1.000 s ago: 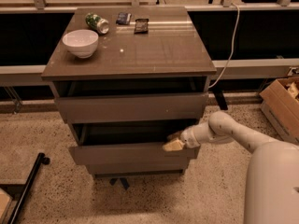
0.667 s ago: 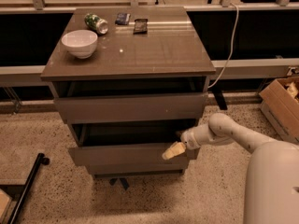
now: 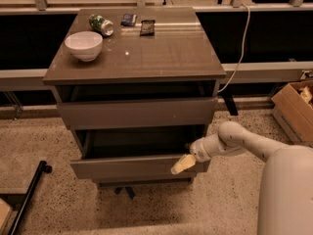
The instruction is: Open middle drawer
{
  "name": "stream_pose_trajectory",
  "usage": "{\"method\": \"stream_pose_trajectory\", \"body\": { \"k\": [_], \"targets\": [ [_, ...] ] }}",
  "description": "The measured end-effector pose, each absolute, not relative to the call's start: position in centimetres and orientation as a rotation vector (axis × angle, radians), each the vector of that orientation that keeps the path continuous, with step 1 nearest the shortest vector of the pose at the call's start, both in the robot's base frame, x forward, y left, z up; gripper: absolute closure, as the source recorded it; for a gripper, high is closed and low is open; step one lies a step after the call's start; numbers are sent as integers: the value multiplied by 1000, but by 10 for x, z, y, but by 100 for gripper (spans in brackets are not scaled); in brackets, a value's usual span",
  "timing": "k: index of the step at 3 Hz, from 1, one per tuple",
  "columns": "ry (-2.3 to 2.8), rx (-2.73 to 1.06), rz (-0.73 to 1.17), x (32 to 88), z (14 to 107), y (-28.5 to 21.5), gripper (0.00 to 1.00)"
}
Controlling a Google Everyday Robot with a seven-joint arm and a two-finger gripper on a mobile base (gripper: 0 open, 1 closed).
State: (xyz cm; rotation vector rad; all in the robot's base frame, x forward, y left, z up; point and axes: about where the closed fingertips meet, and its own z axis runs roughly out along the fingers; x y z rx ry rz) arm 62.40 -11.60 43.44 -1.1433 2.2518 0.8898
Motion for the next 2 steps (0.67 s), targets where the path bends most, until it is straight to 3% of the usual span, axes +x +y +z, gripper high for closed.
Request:
{"method": "stream_pose_trajectory", "body": {
  "k": [2],
  "targets": [
    [2289, -1144, 913, 612, 432, -116, 0]
  ]
}}
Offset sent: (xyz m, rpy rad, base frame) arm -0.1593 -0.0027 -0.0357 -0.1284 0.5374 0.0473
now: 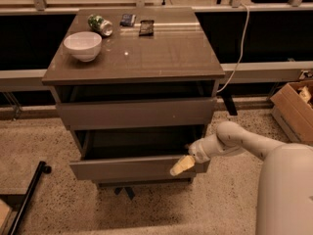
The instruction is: Open middle drawer
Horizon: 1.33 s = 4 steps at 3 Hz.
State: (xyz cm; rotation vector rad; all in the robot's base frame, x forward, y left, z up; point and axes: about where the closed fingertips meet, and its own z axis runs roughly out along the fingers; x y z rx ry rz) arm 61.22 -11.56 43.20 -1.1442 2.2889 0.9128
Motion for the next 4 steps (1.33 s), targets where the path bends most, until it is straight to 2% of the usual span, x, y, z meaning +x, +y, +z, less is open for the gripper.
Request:
{"method": "stream_pose_trajectory", "body": {
  "k": [1, 2, 3, 4],
  "targets": [
    [2289, -1144, 913, 612, 435, -116, 0],
    [2289, -1145, 913, 612, 436, -116, 16],
    [2289, -1145, 913, 612, 436, -116, 46],
    [2290, -1145, 913, 612, 436, -116, 71]
  ]
}}
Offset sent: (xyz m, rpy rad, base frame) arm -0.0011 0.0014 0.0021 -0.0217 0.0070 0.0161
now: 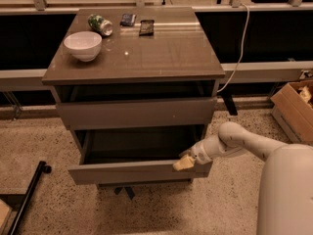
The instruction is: Open middle drawer
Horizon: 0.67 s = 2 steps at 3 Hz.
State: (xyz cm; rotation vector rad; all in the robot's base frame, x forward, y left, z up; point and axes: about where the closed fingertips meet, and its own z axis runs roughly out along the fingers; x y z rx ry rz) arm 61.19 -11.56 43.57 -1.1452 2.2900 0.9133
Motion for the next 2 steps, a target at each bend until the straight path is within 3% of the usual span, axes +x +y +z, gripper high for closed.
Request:
{"method": "stream_pose_trajectory", "body": {
  "k": [1, 2],
  "targets": [
    [2356, -1199, 946, 595, 424, -114, 94],
    [2356, -1199, 946, 595, 431, -114, 90]
  ]
}}
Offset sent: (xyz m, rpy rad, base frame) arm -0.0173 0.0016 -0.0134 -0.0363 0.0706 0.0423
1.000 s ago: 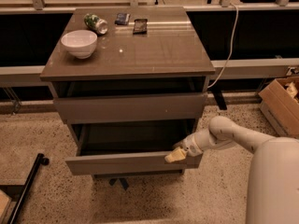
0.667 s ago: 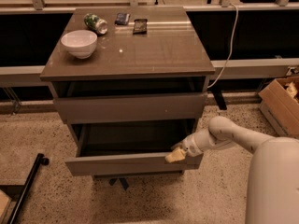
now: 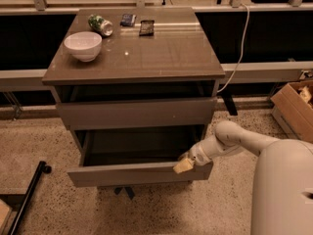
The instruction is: Open middle drawer
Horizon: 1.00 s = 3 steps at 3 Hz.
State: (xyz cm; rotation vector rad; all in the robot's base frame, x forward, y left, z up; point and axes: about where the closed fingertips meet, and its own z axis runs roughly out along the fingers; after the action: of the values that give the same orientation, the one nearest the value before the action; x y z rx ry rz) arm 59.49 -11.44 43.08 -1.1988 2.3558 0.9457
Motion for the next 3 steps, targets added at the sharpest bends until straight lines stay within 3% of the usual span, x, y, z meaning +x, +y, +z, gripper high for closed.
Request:
{"method": "stream_pose_trajectory", "body": {
  "k": [3],
  "targets": [
    [2356, -1199, 946, 595, 431, -114, 12]
  ]
}}
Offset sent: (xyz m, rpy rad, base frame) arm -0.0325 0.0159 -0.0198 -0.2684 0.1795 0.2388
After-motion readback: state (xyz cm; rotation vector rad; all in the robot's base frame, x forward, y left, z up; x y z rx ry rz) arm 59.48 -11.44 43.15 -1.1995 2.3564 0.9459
